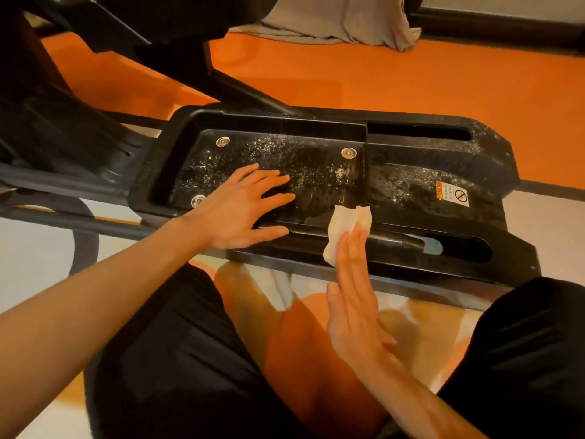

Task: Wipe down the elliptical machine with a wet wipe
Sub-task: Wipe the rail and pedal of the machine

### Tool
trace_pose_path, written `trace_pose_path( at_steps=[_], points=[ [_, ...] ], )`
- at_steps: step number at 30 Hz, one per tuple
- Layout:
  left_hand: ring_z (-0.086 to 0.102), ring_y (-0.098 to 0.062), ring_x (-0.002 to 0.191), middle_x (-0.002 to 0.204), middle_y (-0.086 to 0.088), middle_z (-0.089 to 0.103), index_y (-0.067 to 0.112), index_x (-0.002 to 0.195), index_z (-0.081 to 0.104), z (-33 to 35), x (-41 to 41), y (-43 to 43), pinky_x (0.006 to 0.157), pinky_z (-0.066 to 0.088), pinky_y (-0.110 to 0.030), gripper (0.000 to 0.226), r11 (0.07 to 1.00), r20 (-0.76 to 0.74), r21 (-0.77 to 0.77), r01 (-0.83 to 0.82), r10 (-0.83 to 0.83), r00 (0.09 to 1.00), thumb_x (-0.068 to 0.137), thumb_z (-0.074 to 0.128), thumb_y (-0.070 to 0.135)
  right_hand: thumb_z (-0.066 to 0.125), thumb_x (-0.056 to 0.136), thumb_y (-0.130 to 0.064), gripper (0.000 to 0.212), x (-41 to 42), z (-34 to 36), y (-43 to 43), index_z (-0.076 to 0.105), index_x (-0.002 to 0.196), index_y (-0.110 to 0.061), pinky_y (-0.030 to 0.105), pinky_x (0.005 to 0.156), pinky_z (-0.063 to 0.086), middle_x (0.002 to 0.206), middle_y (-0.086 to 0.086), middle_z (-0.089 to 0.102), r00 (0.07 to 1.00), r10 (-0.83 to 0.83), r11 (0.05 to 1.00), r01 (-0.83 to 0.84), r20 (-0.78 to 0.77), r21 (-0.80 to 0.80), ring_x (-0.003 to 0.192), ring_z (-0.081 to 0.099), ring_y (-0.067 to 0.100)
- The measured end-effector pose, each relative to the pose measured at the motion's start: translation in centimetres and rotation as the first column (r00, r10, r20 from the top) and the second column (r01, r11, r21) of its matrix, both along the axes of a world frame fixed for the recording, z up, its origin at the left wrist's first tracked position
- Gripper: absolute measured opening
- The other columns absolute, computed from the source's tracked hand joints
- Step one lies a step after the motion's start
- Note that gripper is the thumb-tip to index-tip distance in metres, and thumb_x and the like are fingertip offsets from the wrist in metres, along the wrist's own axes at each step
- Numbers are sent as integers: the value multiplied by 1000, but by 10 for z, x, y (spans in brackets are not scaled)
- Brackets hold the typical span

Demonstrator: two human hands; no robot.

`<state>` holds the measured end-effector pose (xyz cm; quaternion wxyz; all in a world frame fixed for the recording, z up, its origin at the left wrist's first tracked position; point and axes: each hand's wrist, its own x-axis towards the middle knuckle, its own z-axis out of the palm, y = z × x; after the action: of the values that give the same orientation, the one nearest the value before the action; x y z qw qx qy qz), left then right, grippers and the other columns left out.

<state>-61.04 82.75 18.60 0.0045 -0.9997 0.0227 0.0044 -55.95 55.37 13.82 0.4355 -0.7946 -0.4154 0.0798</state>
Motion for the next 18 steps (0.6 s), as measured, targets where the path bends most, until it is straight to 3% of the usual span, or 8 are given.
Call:
trace_pose_path(
  at_steps=[2, 4, 7, 9, 13, 18],
  points=[
    [30, -31, 154, 163, -13, 39, 22, 154, 50, 1, -15, 15, 128, 13, -53, 78, 1000, -34, 7, -5, 5, 999, 103, 16, 71, 14, 109, -45, 64, 18, -9, -4, -3, 163, -15, 49, 128, 14, 172, 4, -9, 960, 99, 981, -50, 260, -189, 159, -7, 26],
    [27, -30, 155, 165, -12, 36, 23, 156, 47, 1, -32, 31, 129, 10, -54, 75, 1000, -45, 22, -20, 21, 999, 105, 15, 69, 26, 107, -43, 70, 38, -10, -9, 0, 163, -9, 51, 127, 13, 171, 13, -3, 849, 222, 938, -53, 479, -342, 159, -5, 32],
    [26, -32, 156, 166, -14, 34, 23, 157, 44, 2, -54, 53, 128, 11, -56, 71, 996, -23, 49, -69, 71, 997, 107, 18, 64, 40, 104, -39, 69, 62, -1, -12, 22, 161, -4, 50, 127, 15, 170, 16, 13, 623, 434, 881, -143, 651, -450, 158, 10, 32],
    [28, -33, 155, 165, -15, 36, 22, 156, 46, 3, -66, 65, 128, 10, -57, 68, 994, -2, 53, -92, 92, 996, 107, 21, 61, 38, 104, -41, 69, 68, 8, -4, 24, 160, -4, 48, 128, 14, 170, 15, 14, 522, 515, 839, -146, 680, -524, 158, 12, 30],
    [27, -32, 156, 164, -16, 36, 24, 156, 46, -3, -80, 82, 128, 7, -59, 67, 988, 7, 56, -142, 142, 990, 107, 19, 62, 33, 103, -45, 76, 48, 21, 41, 11, 163, -4, 48, 128, 9, 171, 17, 3, 406, 619, 757, -81, 672, -648, 159, 2, 32],
    [24, -30, 157, 165, -13, 37, 26, 156, 46, -7, -82, 81, 128, 4, -59, 66, 987, 68, 29, -157, 155, 986, 107, 20, 62, 46, 96, -39, 80, 21, 26, 81, 18, 161, -2, 48, 128, 10, 172, 15, 1, 387, 649, 739, -113, 656, -664, 159, 0, 30]
  ],
)
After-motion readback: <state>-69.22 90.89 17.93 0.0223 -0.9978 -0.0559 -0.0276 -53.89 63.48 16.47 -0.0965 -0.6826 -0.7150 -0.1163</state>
